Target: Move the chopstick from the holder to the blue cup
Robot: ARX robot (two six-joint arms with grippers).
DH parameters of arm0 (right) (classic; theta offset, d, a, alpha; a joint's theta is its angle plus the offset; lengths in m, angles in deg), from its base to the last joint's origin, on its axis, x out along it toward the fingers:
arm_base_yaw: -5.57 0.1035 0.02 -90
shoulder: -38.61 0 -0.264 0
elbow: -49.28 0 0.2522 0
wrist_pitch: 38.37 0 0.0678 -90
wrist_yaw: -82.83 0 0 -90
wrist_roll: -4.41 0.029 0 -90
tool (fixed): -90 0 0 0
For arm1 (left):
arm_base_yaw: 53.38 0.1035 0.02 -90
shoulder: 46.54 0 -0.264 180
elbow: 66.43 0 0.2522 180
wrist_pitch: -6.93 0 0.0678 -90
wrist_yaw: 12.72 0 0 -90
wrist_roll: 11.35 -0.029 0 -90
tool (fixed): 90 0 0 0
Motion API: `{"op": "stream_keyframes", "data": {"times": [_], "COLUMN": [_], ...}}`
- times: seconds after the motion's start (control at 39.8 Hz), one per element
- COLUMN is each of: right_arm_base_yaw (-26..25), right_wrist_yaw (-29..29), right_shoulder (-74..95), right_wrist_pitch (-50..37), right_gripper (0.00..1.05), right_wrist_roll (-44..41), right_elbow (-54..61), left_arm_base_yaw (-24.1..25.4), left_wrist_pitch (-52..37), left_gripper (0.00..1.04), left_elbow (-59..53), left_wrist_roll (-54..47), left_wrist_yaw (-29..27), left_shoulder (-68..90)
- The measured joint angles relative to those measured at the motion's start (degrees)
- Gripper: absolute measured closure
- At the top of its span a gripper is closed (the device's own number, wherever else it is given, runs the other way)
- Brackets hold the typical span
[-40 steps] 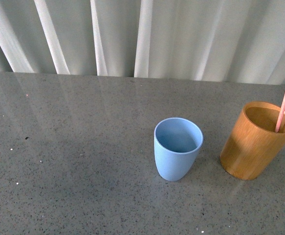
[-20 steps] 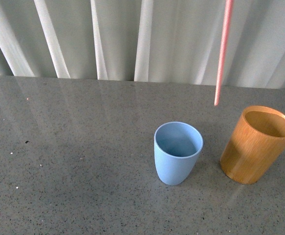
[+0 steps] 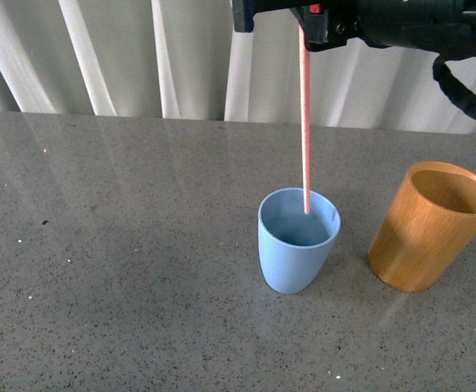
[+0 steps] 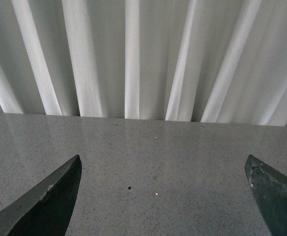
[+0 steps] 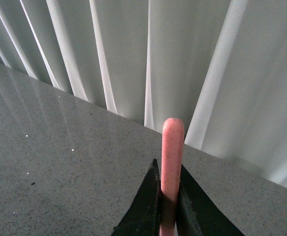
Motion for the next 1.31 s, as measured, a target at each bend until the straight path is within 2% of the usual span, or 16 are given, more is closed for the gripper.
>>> {"op": "stream_keyframes", "data": {"times": [0.5,0.55,0.8,1.0,1.05,1.18,1.31], "right_arm_base_yaw": [2.0,2.0,0.2,-4.1,-5.4,-10.0,-17.5], "right_wrist_yaw": [6.0,6.8,8.7,12.2,13.1,13.7,9.6], "right_shoulder": [7.9,8.3,2.6,-9.5,-13.1,-23.9,-38.3], "right_wrist_pitch": [-6.1,-6.3,-3.6,3.4,5.9,13.2,22.8], "right_gripper": [1.01,0.94,0.41,0.11,0.08,0.10,0.10], "right_wrist_roll": [2.1,2.4,6.3,7.4,7.8,9.3,11.7], "right_elbow": [2.1,2.4,4.0,7.2,8.5,13.1,20.3], "left_arm_base_yaw": [0.0,0.0,0.0,0.0,0.0,0.0,0.0], "left_wrist_pitch": [0.0,0.0,0.0,0.0,0.0,0.0,0.0], "left_gripper": [0.07,0.07,0.07,0.07,0.07,0.07,0.07], "left_elbow": [0.0,0.0,0.0,0.0,0.0,0.0,0.0], "left_wrist_roll": [0.0,0.0,0.0,0.0,0.0,0.0,0.0], "left_wrist_yaw": [0.0,0.0,0.0,0.0,0.0,0.0,0.0], "left_shoulder": [0.0,0.0,0.0,0.0,0.0,0.0,0.0]}}
